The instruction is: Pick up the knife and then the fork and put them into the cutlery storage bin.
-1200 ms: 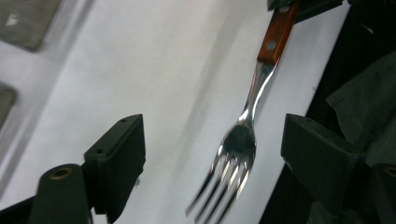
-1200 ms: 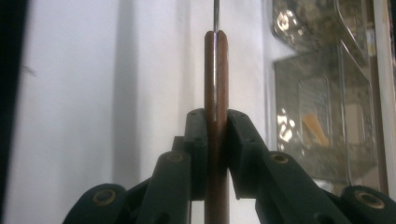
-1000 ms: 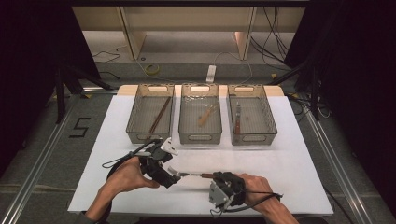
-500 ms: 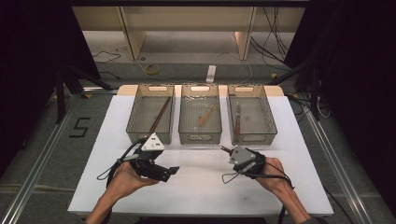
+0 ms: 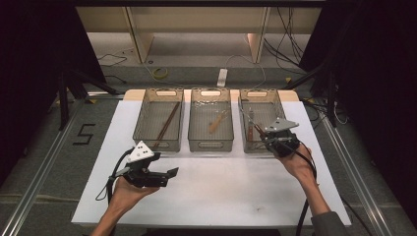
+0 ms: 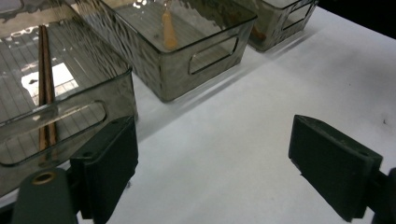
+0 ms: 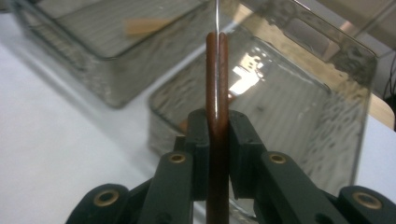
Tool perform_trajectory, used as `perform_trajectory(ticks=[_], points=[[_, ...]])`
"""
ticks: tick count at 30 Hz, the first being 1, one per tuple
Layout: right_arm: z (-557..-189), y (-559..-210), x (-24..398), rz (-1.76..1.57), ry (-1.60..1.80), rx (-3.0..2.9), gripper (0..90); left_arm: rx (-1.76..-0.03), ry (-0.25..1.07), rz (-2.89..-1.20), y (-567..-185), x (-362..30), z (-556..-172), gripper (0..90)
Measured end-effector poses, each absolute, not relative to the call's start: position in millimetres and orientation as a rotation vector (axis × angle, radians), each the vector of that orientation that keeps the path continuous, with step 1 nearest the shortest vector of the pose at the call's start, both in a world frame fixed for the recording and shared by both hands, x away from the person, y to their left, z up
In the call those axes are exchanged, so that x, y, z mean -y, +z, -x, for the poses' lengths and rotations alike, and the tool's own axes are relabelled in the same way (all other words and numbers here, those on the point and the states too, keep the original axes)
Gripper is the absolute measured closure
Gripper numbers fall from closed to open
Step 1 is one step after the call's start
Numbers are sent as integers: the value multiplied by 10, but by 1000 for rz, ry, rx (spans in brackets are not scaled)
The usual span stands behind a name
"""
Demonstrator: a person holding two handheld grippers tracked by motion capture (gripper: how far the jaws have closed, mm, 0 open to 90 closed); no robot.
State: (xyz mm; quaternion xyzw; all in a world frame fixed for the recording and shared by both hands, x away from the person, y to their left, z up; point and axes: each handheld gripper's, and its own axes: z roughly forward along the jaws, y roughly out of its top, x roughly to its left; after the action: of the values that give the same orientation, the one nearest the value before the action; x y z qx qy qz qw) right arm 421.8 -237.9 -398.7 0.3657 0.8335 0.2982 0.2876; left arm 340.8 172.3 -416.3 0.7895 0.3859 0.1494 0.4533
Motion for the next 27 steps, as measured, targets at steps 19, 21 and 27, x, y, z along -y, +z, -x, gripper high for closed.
perform_trajectory(ticks=[19, 21, 27], points=[[-4846, -3970, 2400, -1344, 766, -2174, 809, -950, 423, -1906, -4190, -1843, -3319, 153], [-4882, -4003, 2404, -1376, 744, -2168, 809, -949, 424, -1919, -4199, -1828, -3319, 153], [-4948, -4075, 2400, -1433, 704, -2169, 802, -949, 421, -1921, -4196, -1820, -3319, 153]])
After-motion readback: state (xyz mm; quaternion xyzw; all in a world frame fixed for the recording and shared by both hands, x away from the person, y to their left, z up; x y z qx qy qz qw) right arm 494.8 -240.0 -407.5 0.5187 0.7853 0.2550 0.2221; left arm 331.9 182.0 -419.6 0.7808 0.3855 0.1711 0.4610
